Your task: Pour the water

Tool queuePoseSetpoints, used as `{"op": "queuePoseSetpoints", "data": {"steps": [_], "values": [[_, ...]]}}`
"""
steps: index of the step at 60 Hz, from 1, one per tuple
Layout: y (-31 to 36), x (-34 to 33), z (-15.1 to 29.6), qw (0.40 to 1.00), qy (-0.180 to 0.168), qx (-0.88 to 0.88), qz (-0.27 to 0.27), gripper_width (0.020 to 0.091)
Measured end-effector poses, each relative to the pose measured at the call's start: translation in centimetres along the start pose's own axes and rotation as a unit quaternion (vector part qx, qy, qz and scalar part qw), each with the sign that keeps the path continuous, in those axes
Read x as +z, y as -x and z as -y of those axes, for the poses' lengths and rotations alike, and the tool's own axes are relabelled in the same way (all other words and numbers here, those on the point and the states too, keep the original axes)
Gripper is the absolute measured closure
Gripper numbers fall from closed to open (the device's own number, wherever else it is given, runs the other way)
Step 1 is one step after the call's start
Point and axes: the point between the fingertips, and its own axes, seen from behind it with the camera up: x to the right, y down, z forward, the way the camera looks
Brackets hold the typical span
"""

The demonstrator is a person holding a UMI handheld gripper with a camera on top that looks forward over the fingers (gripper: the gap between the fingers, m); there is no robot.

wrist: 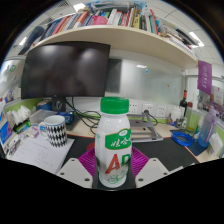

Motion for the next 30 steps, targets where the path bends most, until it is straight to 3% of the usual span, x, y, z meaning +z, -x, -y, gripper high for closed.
{"op": "queuePoseSetpoints", "data": {"steps": [17, 27, 30], "values": [[0.7, 1.6, 1.9, 0.995, 0.039, -0.085, -0.020, 0.0710], [2.6, 4.0, 3.4, 0.957, 0.081, -0.278, -0.026, 0.0712], [3.1, 5.0, 4.3, 0.933, 0.080, -0.351, -0.026, 0.0710]]}}
